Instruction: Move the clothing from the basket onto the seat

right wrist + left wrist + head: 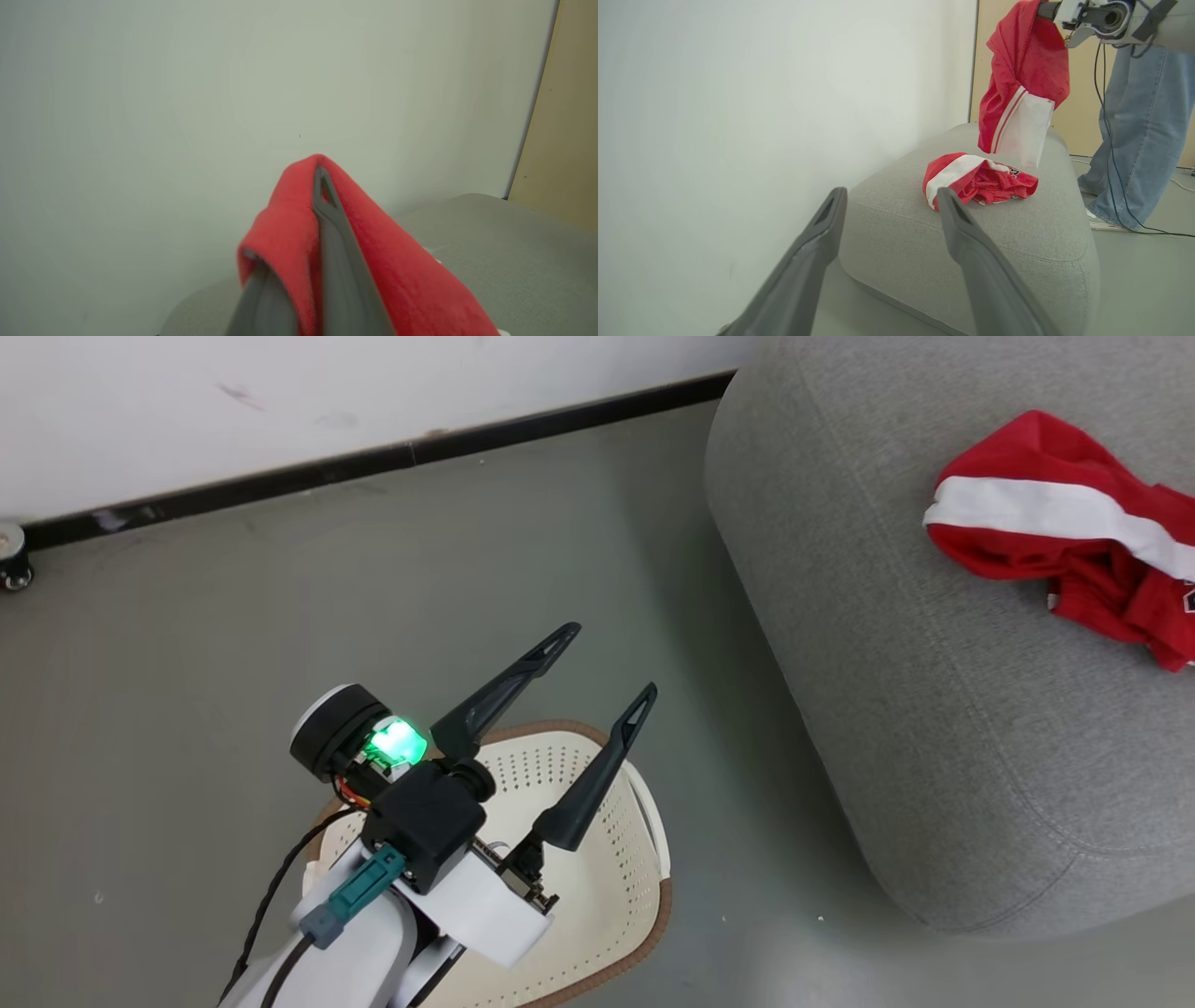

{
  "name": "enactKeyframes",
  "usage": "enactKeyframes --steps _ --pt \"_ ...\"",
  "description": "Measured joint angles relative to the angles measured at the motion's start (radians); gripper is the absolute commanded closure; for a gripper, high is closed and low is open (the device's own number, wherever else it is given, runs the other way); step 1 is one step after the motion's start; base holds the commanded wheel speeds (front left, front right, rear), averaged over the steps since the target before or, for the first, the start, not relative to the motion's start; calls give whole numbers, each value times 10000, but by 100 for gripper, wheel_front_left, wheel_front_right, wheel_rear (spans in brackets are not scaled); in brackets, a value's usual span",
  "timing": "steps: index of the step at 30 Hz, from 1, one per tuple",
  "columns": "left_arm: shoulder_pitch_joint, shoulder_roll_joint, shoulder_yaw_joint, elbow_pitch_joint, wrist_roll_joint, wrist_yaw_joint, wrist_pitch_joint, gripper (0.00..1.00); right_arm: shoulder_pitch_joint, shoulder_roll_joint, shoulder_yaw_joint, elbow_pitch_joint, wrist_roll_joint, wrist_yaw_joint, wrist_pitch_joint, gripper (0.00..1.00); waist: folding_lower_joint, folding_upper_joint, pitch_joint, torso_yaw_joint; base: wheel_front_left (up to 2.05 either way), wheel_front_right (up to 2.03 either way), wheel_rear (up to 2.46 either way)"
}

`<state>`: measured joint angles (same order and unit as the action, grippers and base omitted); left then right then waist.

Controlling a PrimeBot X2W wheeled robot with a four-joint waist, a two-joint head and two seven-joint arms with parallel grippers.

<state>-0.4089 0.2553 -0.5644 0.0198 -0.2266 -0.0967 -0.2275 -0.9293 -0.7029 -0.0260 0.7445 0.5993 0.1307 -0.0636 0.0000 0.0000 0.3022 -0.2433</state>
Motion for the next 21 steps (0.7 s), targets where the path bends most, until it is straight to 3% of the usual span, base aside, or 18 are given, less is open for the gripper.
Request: enactKeyframes --steps 10,16,21 --pt "-573 -82 -487 -58 107 -104 173 0 585 819 359 433 0 2 -537 100 0 0 805 248 0 0 0" --pt "-912 -104 -585 -46 144 -134 176 0 1590 1666 453 957 0 2 -945 100 0 0 1293 260 0 0 0" --pt "-1077 -98 -583 8 192 -136 174 0 2230 1841 600 1290 -8 2 -1080 100 0 0 1574 230 0 0 0"
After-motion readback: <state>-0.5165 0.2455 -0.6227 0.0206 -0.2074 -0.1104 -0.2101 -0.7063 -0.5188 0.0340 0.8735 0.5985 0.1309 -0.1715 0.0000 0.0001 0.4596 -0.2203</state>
